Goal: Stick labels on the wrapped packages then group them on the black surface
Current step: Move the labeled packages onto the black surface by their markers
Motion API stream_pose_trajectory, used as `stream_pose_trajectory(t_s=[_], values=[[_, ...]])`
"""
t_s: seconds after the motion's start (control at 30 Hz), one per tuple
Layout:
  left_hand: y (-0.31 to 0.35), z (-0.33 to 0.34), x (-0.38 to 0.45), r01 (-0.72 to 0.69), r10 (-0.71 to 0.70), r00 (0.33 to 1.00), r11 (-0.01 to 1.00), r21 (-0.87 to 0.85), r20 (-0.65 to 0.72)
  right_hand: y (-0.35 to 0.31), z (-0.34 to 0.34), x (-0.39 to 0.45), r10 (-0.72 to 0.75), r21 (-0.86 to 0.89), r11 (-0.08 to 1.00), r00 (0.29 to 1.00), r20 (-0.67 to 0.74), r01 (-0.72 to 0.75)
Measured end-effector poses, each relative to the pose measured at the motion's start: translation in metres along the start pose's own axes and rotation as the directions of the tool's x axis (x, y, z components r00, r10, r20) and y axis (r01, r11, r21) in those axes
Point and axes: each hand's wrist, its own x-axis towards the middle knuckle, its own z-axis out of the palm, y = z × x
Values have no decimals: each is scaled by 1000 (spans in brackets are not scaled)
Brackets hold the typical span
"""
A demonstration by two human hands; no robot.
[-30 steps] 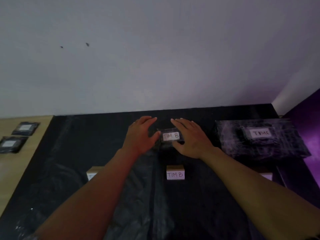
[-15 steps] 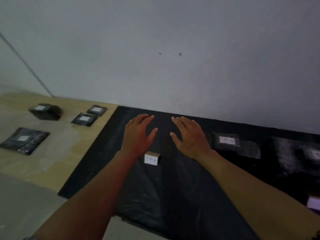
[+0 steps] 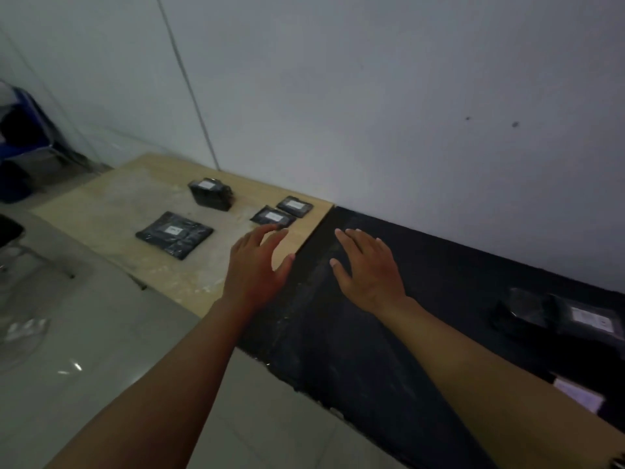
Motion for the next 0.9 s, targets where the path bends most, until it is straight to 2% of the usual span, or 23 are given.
stream_pose_trajectory(t_s=[0.37,0.6,0.9], values=[[-128,-16,-4,137,-137,991,989,62,5,-78,91,79,-74,70,995,997,28,72],[-186,3,40,138,-143,986,989,57,88,-89,144,137,-7,90,996,1000,29,4],[-248,27,117,105,-105,984,994,6,143,-88,178,209,91,62,994,995,42,-94]])
